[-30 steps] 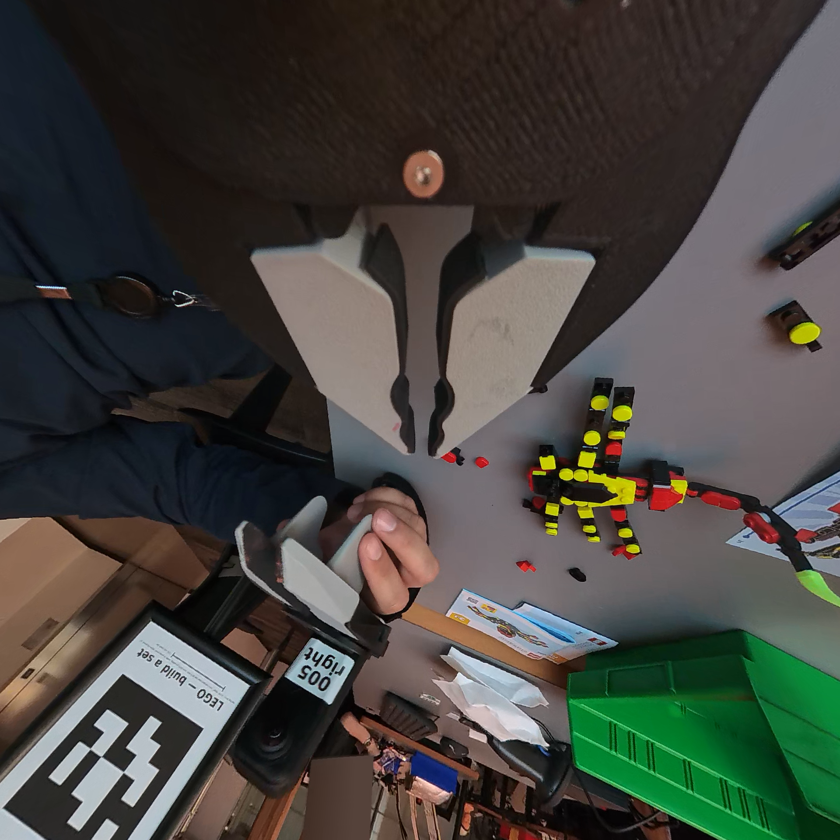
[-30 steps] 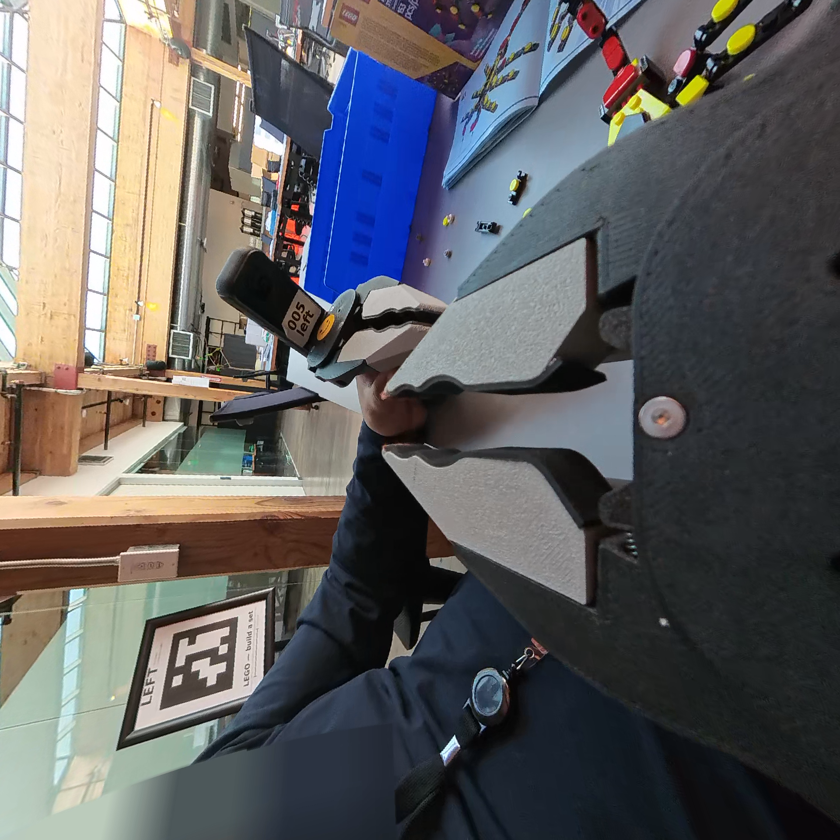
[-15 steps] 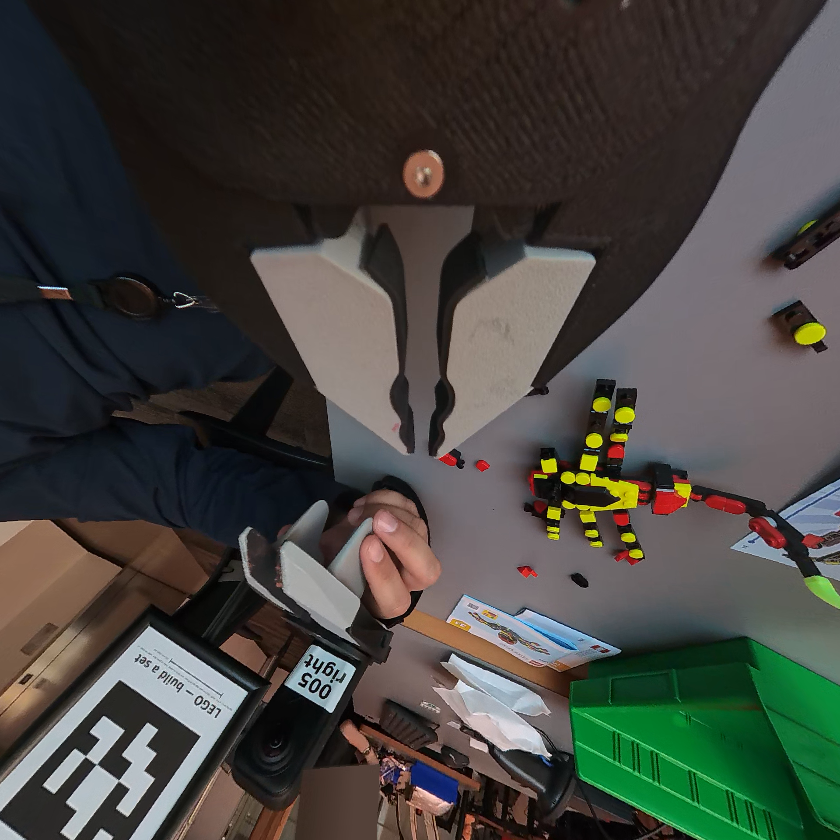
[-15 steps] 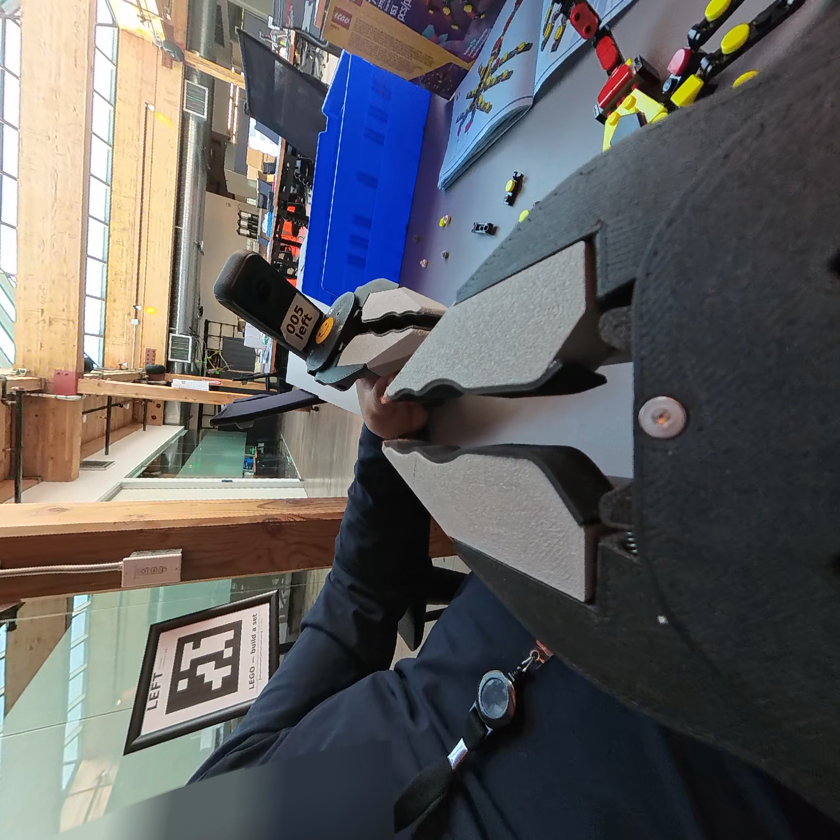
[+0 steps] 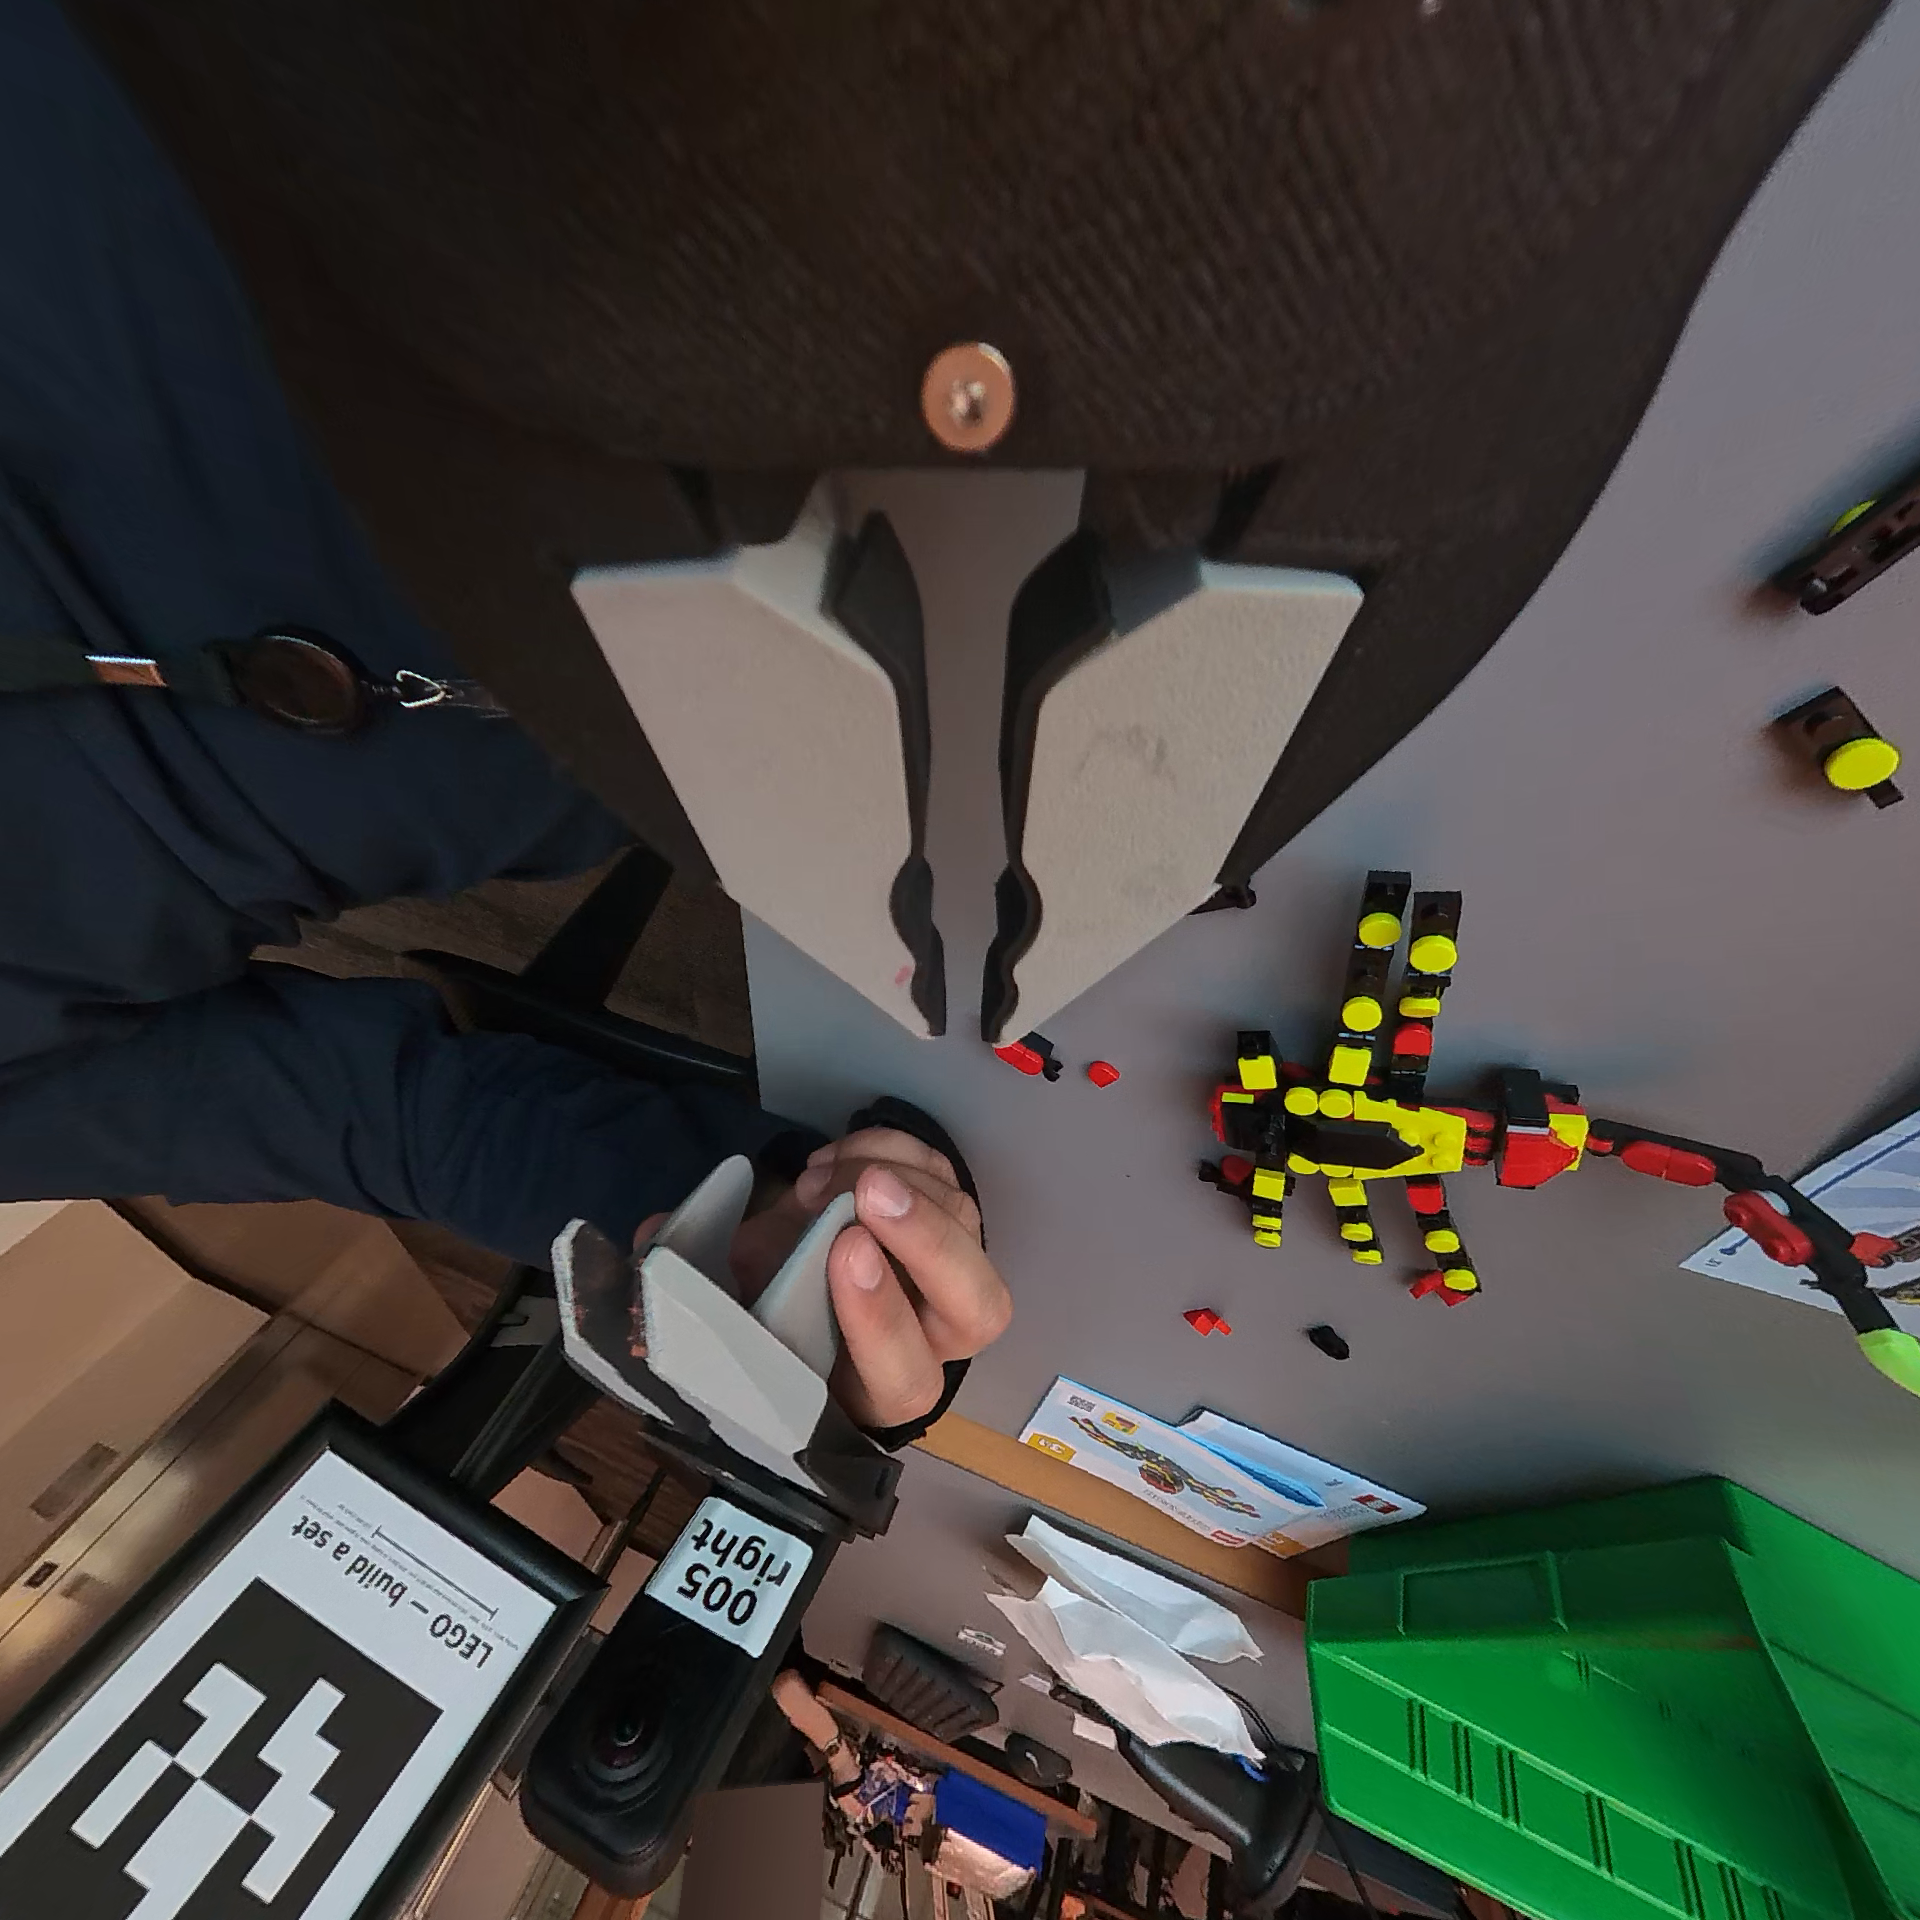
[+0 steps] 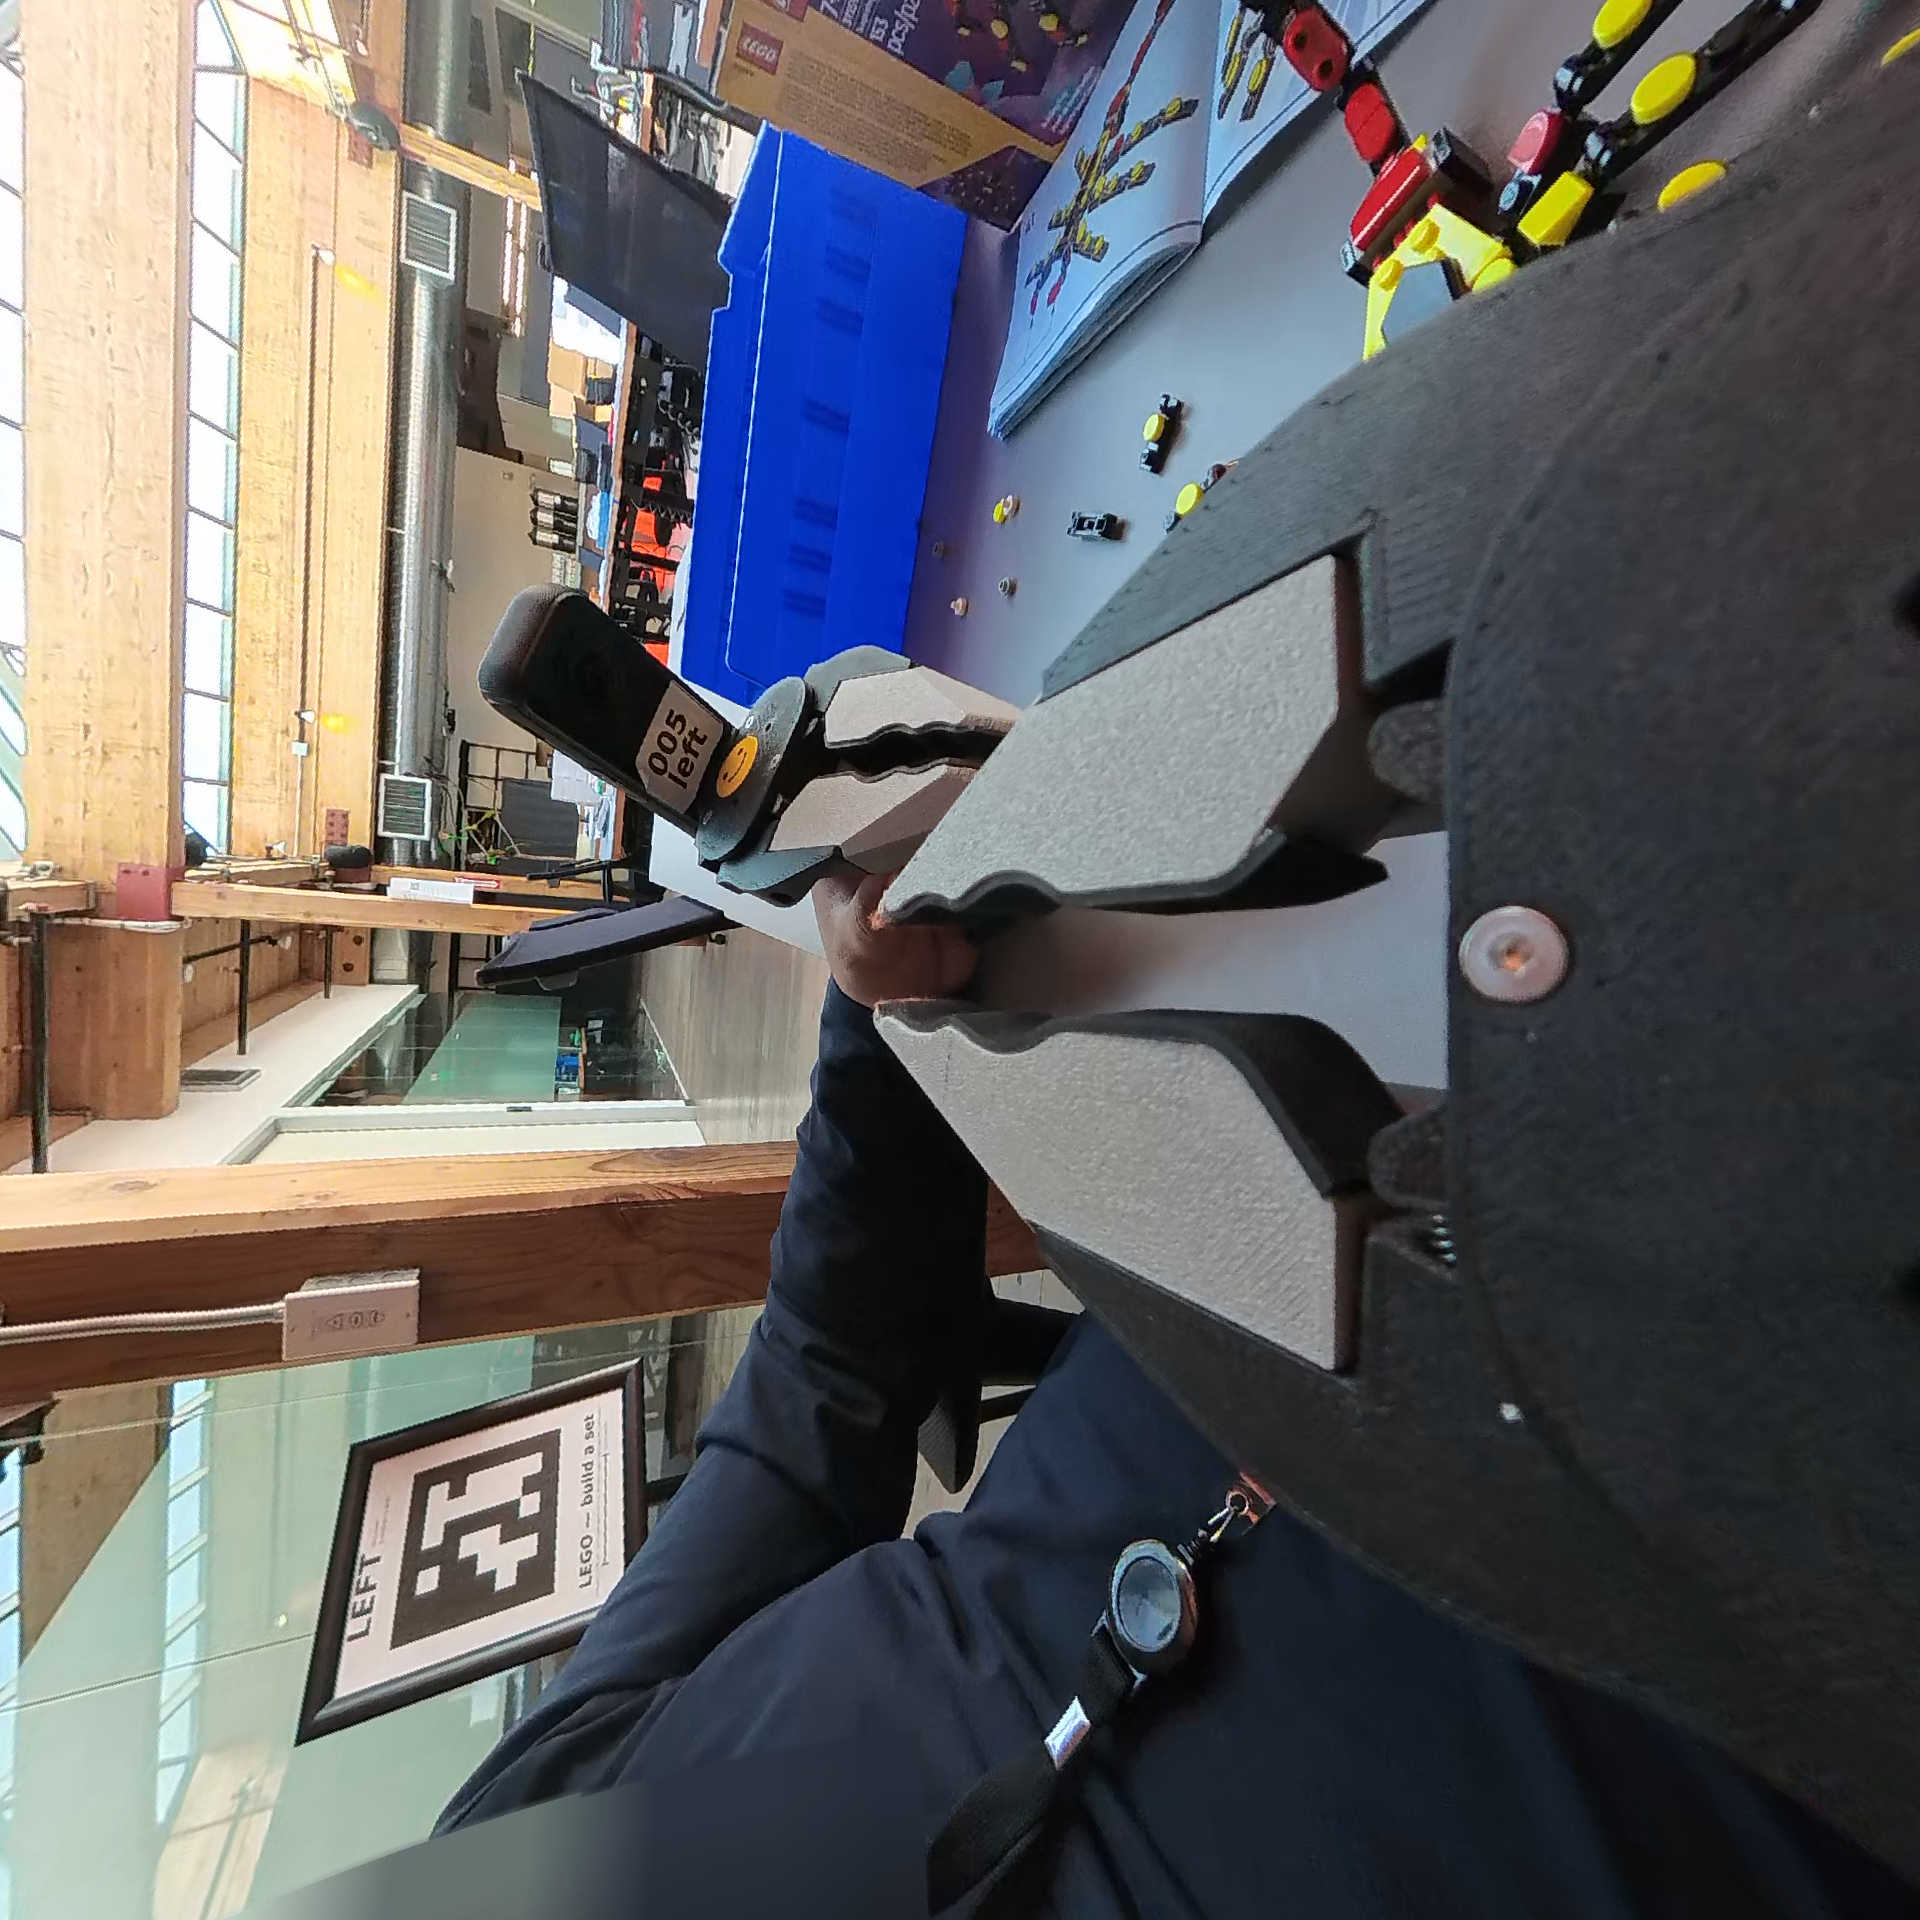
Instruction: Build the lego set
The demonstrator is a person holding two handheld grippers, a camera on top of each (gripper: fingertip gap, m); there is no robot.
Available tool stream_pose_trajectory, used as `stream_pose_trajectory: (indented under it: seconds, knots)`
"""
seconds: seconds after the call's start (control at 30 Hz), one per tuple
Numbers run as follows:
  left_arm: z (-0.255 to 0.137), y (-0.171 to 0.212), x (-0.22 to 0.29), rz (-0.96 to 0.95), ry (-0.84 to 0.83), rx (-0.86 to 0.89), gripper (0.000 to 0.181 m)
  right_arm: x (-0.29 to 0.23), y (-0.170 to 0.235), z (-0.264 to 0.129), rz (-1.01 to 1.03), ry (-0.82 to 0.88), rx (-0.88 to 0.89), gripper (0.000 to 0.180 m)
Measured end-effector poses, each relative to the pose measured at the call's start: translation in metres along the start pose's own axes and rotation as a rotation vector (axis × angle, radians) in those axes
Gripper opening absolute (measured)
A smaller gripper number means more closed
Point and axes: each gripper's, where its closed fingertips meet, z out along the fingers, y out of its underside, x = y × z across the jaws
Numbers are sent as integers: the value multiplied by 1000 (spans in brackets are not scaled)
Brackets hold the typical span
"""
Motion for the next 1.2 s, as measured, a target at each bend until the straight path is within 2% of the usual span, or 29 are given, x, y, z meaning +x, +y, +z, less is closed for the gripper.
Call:
stream_pose_trajectory:
  seconds: [1.2]
  knots:
    - [1, 2, 0, -8, 8, -14, 4, 2, 1, 1, 9, 9, -3, 8]
